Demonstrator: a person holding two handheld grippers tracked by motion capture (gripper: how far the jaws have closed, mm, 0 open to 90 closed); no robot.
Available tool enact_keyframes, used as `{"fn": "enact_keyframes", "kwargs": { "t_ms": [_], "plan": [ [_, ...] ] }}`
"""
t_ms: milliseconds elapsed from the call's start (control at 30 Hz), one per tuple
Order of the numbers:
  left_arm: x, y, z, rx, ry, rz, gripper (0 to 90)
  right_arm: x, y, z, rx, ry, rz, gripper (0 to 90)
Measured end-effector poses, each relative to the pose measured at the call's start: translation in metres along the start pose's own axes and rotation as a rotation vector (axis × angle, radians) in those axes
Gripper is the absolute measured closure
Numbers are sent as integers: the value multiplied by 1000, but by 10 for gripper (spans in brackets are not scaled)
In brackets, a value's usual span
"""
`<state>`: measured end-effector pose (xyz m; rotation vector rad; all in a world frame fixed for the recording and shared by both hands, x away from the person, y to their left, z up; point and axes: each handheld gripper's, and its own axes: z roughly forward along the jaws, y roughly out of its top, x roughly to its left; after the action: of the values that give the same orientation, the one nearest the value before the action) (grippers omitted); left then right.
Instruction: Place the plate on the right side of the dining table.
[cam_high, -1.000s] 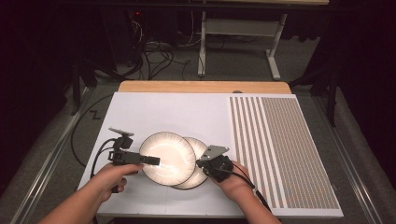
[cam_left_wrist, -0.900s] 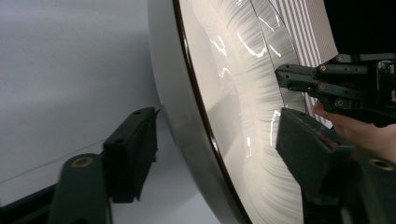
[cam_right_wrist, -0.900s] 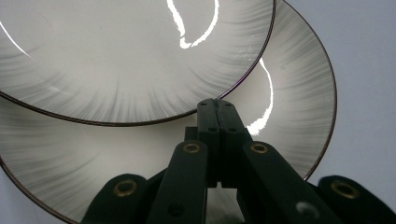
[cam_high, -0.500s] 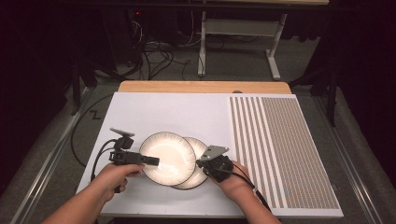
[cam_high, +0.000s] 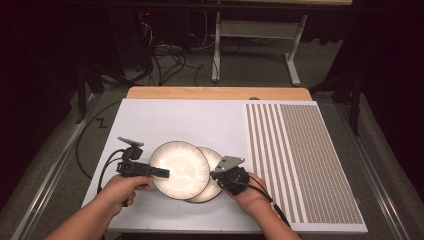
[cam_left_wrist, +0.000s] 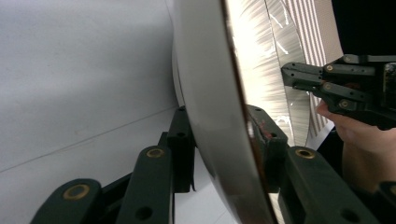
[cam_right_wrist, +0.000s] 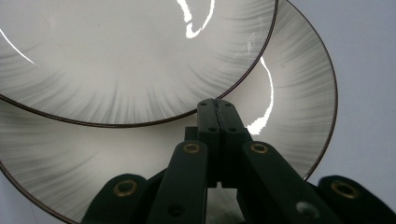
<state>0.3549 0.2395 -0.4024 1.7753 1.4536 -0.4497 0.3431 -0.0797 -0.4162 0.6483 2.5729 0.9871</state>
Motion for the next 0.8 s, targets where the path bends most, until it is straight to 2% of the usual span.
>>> {"fn": "enact_keyframes", "kwargs": {
  "t_ms": [333,733,800],
  "plan": [
    [-1,0,0,-9,1,1,686,0,0,-2,1,-3,4,900],
    [-1,0,-2,-30,10,7,696,-11,-1,-18,-66,-22,58,899],
    [-1,-1,-4,-50,14,16,701,-13,-1,-20,-72,-24,59,895]
  ]
}}
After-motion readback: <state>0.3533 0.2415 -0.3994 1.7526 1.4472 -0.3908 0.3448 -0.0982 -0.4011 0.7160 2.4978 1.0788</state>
